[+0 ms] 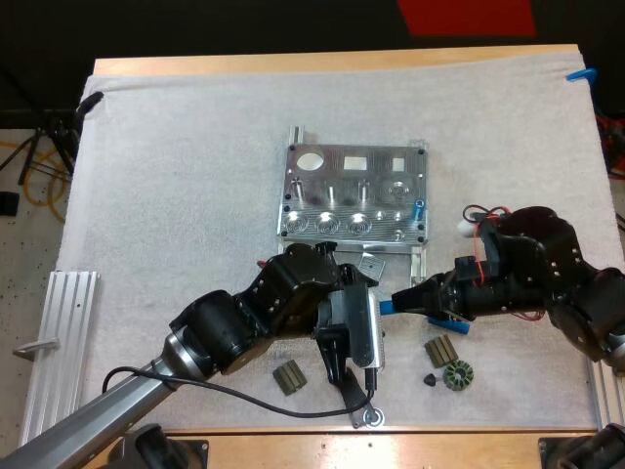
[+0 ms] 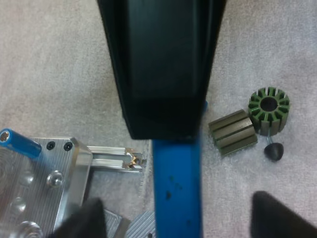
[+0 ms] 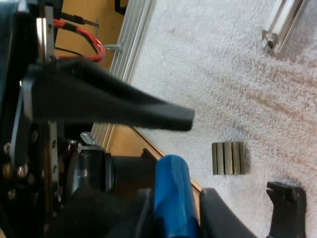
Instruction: Load cells from right to left
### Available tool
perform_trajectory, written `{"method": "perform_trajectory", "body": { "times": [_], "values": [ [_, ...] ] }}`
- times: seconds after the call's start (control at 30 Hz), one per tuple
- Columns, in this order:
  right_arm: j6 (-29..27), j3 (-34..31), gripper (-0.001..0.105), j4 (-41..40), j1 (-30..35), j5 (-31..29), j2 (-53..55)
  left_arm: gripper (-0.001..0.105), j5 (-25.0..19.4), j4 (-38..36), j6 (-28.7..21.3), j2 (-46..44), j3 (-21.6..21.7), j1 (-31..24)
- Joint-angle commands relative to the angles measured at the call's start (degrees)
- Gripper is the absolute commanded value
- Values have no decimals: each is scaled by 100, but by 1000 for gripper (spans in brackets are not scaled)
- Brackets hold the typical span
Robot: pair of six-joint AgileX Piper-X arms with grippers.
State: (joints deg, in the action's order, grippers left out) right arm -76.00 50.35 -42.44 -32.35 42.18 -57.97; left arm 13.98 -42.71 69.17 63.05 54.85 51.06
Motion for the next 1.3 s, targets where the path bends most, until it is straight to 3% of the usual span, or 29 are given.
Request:
{"method": "perform_trajectory", "body": {
  "times": [0.0, 0.13, 0.43, 0.63, 0.8, 1.03, 1.17, 1.27],
  "values": [
    [-174, 12, 11, 20, 8, 40, 16, 65, 45, 22, 152, -80, 33, 9],
    [-341, 12, 11, 20, 8, 10, 16, 65, -33, 1, 355, -208, 33, 9],
    [-782, 12, 11, 20, 8, -151, 16, 65, -1038, -356, 766, -807, 33, 9],
    [-998, 164, 11, -30, 8, -409, 16, 65, -1214, -1025, 1758, -1332, 33, 9],
    [-1635, 639, 11, -723, 8, -915, -85, 65, -1273, -1314, 2469, -1654, 33, 9],
    [-2210, 1357, 11, -1676, 8, -1447, -338, 65, -2056, -1312, 3647, -1855, 33, 9],
    [-2625, 1725, 11, -2167, 8, -1791, -510, 65, -2209, -1368, 4168, -1853, 33, 9],
    [-2849, 2090, 11, -2493, 8, -2088, -623, 65, -2288, -1580, 4287, -1853, 33, 9]
  ]
}}
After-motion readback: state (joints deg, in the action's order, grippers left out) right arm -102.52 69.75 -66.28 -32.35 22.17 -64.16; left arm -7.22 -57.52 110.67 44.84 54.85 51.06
